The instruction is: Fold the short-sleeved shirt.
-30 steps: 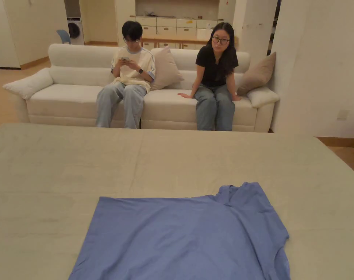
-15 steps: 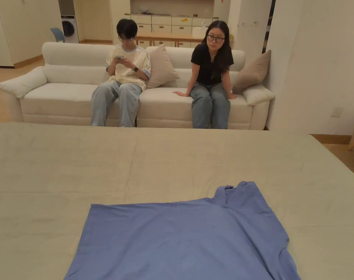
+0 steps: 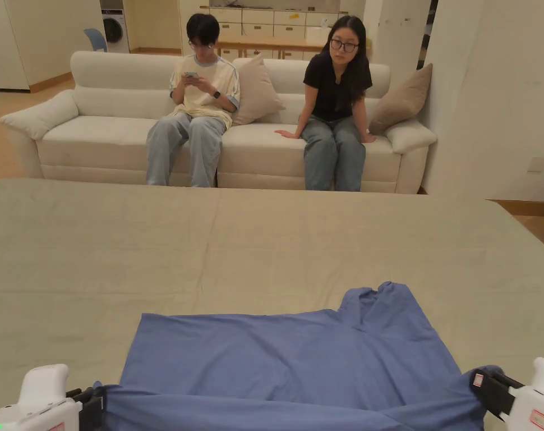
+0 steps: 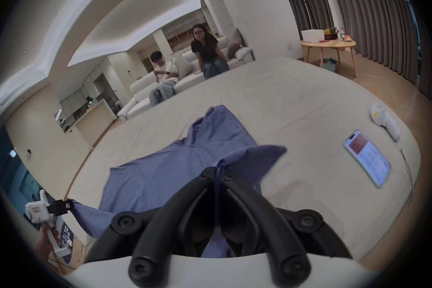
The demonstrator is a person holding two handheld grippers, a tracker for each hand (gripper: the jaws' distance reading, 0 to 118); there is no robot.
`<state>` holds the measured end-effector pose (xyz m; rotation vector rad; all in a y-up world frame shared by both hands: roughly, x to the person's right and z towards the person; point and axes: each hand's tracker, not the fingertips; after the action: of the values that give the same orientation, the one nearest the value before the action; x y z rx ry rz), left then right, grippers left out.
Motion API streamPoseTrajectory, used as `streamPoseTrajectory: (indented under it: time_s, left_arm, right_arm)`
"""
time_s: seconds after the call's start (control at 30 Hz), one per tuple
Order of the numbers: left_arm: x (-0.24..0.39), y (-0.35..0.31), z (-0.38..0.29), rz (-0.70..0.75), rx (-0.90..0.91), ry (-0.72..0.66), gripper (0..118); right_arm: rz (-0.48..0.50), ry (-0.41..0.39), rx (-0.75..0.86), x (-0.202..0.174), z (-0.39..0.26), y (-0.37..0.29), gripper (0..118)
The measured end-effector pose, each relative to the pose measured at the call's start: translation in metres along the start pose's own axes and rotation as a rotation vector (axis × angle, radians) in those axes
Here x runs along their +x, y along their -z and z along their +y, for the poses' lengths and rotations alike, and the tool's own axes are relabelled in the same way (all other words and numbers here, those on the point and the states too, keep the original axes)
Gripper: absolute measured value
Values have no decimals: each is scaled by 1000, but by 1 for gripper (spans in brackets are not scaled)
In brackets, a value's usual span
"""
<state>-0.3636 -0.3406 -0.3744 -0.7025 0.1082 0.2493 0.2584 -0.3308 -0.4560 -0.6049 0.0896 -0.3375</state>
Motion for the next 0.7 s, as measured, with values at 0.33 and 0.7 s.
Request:
streamPoseTrajectory:
  time_s: [0.33, 0.7]
  left_arm:
    - [2, 75, -12, 60, -139, -16, 5]
    - [4, -94, -14, -36, 215, 43, 110]
  right_arm:
    - [-165, -13, -141, 11, -23, 85, 4]
    - [-50, -127, 176, -9, -22, -85, 117]
